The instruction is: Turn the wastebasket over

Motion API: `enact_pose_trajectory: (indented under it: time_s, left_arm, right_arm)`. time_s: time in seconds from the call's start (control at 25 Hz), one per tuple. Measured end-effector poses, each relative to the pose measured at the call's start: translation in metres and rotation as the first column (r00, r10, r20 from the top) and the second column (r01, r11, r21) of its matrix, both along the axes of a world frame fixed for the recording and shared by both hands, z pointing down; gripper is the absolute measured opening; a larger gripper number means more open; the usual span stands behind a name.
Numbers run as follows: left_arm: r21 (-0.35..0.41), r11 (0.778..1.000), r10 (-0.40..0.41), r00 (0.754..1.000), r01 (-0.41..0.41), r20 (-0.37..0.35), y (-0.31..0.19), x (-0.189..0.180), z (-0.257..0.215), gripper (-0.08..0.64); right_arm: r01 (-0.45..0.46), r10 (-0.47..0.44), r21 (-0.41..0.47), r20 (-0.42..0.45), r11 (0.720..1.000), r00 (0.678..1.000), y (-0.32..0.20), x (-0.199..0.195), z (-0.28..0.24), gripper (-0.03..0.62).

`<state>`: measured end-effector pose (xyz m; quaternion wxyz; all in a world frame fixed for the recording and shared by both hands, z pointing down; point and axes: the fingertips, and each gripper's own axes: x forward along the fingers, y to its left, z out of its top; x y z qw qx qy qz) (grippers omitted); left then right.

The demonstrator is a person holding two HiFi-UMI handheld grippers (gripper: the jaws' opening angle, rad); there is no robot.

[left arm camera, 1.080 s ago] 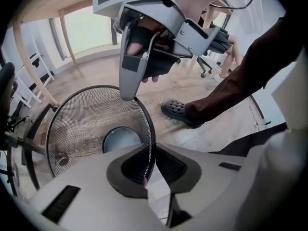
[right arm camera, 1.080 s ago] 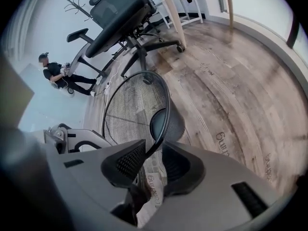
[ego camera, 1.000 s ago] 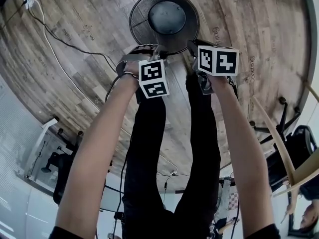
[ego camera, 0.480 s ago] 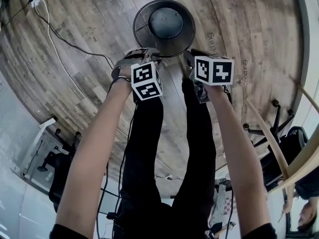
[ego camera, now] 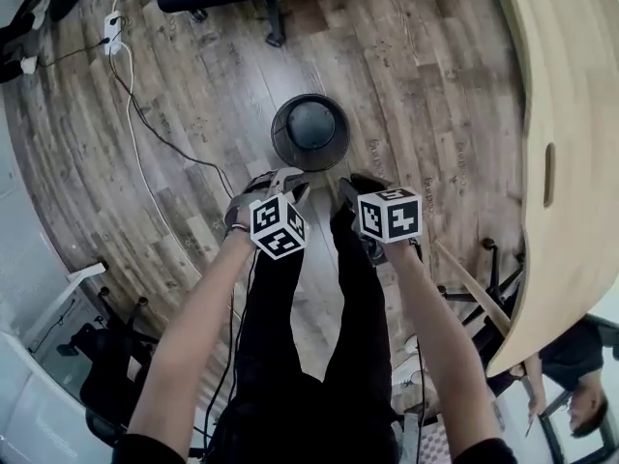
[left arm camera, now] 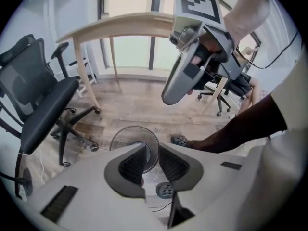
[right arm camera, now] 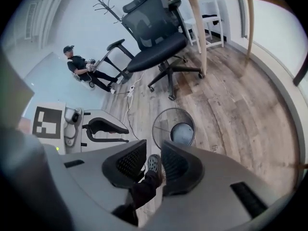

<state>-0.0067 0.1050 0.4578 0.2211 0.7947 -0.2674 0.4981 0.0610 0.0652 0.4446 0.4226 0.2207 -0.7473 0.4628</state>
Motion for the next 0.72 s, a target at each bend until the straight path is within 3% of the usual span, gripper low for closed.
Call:
enact_pose_trajectory:
  time_s: [0.28, 0.44, 0.72]
  left_arm:
    - [0.091, 0.989, -0.11, 0.989, 0.119, -0.095, -0.008, -0.02, -0.134, 0.065]
    - [0.164, 0.979, -0.102, 0.987, 0.121, -0.12, -0.011, -0.036, -0.209, 0.044]
    - [0.286, 0.932, -0.159, 0.959, 0.225, -0.236, -0.031, -0.066, -0.331, 0.032]
  right_arm:
    - [-0.006, 0.0, 0.113, 0.053, 0.994, 0.999, -0.013, -0.016, -0.135, 0.106]
    - [-0.012, -0.006, 0.178, 0.105, 0.984, 0.994, -0.01, -0.027, -0.205, 0.103]
    - [0.009, -0.059, 0.379, 0.12, 0.925, 0.991, -0.018, -0.043, -0.302, 0.08]
